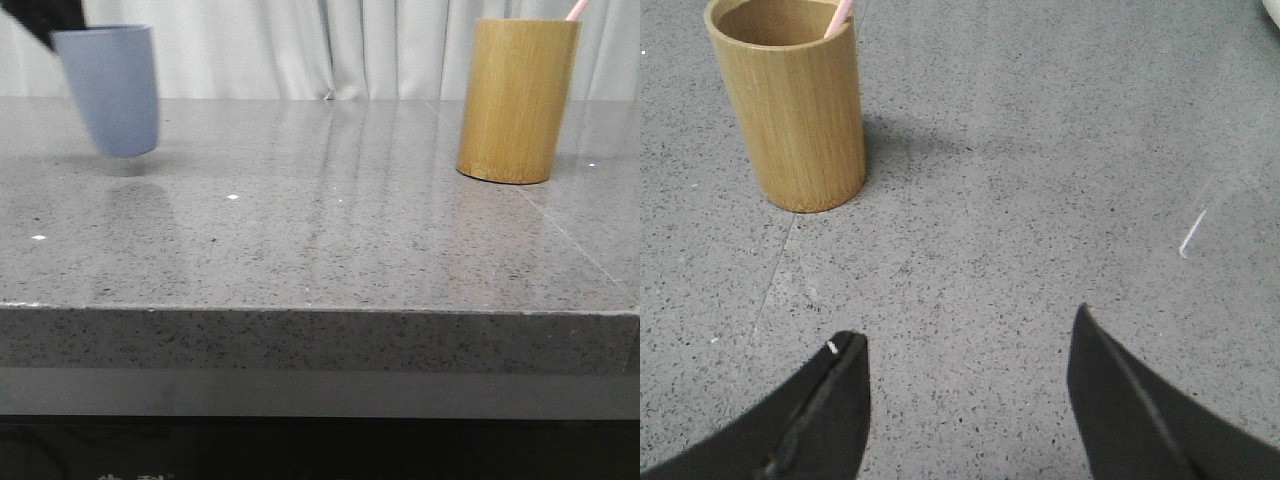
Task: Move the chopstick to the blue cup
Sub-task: 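Grasp the light blue cup rim with the left gripper, then slide the blue cup toward the bamboo holder and release it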
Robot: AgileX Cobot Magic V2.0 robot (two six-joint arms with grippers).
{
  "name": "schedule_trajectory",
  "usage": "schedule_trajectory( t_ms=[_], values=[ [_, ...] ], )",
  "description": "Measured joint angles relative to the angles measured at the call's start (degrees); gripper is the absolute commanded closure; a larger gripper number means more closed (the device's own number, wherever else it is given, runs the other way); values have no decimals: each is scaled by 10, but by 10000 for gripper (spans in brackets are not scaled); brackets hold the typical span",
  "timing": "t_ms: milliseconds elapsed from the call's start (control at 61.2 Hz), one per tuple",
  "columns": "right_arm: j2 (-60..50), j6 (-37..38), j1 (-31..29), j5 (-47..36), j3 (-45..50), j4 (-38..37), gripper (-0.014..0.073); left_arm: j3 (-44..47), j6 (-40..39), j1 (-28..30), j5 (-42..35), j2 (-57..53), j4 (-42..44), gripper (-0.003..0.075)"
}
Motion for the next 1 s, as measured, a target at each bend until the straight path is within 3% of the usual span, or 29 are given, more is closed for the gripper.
schedule_trajectory(
  t_ms=[229,458,883,997],
  values=[
    [0,0,0,0,0,0,136,-64,11,-97,5,23,-7,739],
    [0,0,0,0,0,0,136,-116,11,-153,8,77,-9,739],
    [0,0,0,0,0,0,136,-136,16,-184,26,118,-8,736],
    [0,0,0,0,0,0,136,-136,17,-184,28,120,-8,645]
  ],
)
